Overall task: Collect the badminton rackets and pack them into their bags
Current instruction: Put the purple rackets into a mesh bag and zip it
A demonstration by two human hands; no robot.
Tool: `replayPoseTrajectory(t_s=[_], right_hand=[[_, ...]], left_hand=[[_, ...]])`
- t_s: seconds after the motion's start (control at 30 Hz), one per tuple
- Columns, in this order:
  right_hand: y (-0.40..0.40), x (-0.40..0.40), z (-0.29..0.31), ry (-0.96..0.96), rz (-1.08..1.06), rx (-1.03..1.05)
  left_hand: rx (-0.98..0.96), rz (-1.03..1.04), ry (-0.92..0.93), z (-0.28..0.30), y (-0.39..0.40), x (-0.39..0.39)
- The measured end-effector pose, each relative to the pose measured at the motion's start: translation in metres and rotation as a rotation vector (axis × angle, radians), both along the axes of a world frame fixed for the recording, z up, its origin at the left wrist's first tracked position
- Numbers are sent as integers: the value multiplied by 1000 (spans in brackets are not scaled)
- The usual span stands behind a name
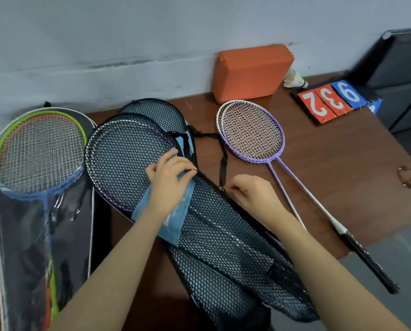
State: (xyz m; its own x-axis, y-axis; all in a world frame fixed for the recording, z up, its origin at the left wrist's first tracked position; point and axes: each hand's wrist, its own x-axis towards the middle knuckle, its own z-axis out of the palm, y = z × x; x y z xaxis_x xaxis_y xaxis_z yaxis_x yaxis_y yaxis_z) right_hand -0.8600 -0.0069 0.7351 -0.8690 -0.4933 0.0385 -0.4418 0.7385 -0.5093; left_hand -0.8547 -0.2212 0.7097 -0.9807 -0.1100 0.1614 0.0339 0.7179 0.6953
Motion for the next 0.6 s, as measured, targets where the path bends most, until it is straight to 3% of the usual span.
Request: replayPoseTrajectory(t_s=[0.33,0.47,0.6], right_hand=[[58,39,-20,-122,-212,-2],[65,40,-24,-89,-144,-22],[64,38,-26,-55,38,-37]], left_hand=[[-91,131,-140,-23,23,-11],[-259,-50,-196,-27,40,11],[-205,-197,-145,-29,89,60]])
